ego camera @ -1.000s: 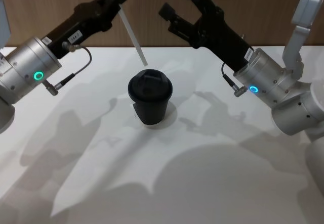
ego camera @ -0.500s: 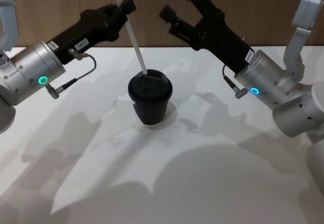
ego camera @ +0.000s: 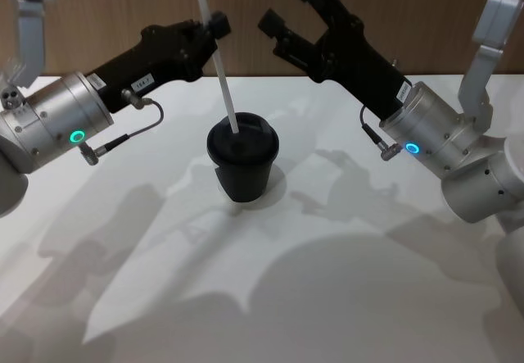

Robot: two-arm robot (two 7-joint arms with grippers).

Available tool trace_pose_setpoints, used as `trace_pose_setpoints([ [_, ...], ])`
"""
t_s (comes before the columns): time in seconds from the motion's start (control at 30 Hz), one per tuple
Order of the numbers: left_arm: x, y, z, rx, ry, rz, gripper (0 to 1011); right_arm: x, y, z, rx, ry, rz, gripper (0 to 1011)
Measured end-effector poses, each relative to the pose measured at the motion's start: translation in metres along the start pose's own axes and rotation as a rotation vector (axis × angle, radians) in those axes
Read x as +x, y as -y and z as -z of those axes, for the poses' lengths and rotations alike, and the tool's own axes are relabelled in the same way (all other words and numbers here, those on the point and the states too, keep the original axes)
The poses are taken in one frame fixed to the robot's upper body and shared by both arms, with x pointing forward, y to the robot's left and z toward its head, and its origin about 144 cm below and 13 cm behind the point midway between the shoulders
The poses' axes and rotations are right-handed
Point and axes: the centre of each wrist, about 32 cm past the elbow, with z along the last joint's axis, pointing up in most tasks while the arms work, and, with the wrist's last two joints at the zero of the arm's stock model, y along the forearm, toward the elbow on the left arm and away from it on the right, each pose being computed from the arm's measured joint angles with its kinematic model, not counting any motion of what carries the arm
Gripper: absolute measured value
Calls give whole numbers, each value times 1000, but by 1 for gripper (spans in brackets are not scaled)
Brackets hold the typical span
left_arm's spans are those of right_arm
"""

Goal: Pick up the straw with one hand, pass it to the other hand, and insert it into the cup.

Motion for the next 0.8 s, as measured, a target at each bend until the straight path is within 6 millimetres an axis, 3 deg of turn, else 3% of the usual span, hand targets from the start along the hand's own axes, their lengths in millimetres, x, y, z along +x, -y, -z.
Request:
trace_pose_setpoints([
  [0.8, -2, 5, 9, 55, 20, -16, 18, 0, 0, 0, 0, 0, 1, 1001],
])
